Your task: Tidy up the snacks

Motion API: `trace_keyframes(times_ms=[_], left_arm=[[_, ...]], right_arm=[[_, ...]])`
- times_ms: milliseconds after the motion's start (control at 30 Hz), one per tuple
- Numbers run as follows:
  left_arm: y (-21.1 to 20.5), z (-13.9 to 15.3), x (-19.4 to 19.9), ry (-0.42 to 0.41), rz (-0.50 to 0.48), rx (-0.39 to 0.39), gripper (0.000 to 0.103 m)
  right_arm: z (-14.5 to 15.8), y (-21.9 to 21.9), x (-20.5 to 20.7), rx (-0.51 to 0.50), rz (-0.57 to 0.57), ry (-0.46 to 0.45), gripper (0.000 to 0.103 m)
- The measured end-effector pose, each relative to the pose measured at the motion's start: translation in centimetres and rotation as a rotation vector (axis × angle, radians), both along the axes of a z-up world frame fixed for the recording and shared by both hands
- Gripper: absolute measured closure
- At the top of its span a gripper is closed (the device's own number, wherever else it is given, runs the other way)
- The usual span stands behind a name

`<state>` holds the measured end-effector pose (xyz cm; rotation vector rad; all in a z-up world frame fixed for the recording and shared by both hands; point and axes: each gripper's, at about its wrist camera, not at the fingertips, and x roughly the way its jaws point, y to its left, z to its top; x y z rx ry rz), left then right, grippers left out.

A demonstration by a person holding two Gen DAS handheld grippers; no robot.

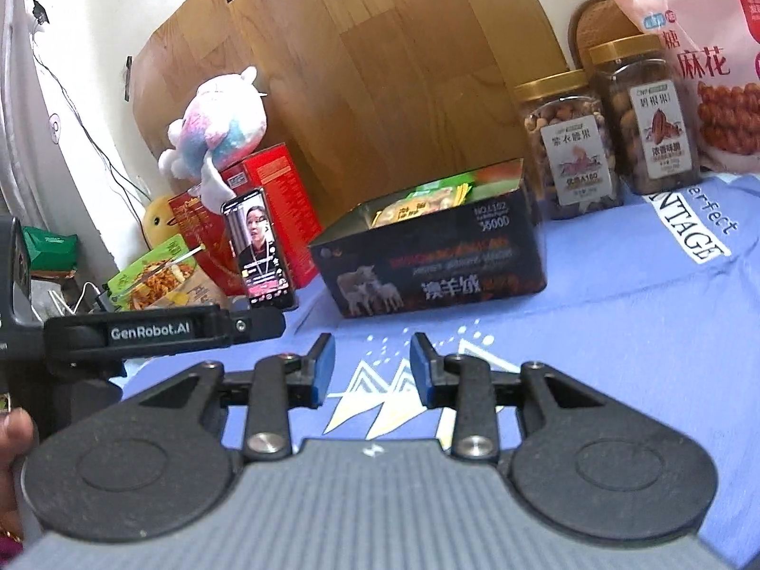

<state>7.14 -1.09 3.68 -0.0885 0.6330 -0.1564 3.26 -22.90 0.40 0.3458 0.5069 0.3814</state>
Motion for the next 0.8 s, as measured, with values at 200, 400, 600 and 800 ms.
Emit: trace_keyframes(times_ms=[200,400,600,800], left_arm=[[0.3,0.1,-1.3,-0.014,0.021,0.024,0.017],[0.1,-0.2,-2.1,-0.006,0.013,0.043,0.014],[-0.5,-0.3,-2.8,0.007,-0.003,0.066,0.0],[-0.9,-0.3,-2.8,0.051,0.005,0.085,0.0]], right_arm=[[0.4,0.2,-1.0,0.023,-0.005,0.007,0.062],[0.1,0.4,-1.6,0.057,-0.006,0.038,0.059],[0.1,0.3,-1.8,0.088,-0.009,0.062,0.053],[0.3,0.1,-2.1,0.104,-0.028,0.071,0.044]])
